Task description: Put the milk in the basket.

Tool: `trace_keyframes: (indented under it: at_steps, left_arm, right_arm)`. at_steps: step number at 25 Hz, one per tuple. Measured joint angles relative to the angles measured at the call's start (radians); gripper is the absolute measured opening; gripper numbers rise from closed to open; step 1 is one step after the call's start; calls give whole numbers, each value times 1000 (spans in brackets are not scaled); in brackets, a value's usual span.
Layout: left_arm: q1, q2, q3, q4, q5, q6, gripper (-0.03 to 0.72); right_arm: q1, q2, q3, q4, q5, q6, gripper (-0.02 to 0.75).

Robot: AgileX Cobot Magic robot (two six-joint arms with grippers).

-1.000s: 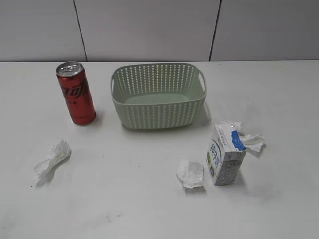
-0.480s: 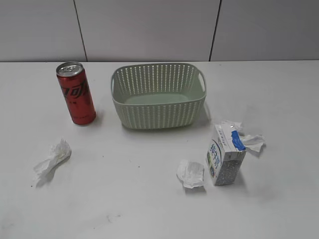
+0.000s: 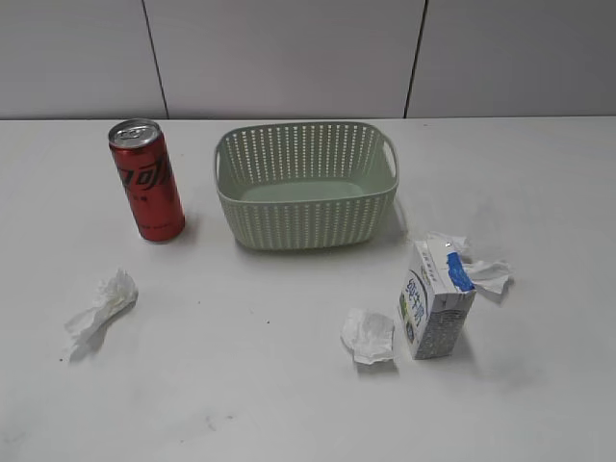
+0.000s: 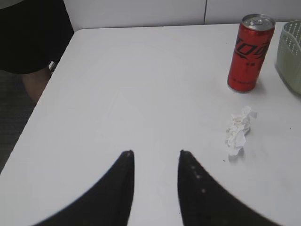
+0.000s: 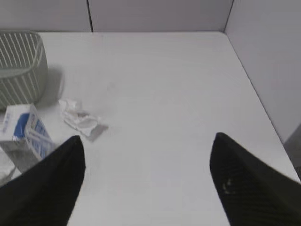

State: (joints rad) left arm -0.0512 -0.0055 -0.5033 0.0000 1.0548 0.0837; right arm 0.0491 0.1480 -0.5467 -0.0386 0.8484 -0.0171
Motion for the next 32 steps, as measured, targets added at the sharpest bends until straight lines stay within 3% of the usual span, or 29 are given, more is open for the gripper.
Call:
trace_keyframes:
  at_steps: [7, 11, 16, 20, 28, 32]
  left_arm:
    - [0, 0, 0, 0, 0, 0, 238]
    - [0, 0, 0, 0, 0, 0, 238]
    - [0, 0, 0, 0, 0, 1, 238]
    - [0, 0, 0, 0, 0, 1, 238]
    - [0, 0, 0, 0, 0, 1, 238]
    - [0, 0, 0, 0, 0, 1, 238]
  right_arm:
    - [0, 276, -13, 153, -210, -11, 661]
    - [0, 480, -104, 228, -208, -91, 660]
    - [30, 723, -290, 238, -131, -139, 644]
    - [149, 910, -423, 194, -45, -132, 632]
    - [477, 1212, -629, -27, 139, 145, 615]
    - [546, 1322, -684, -26, 204, 226, 613]
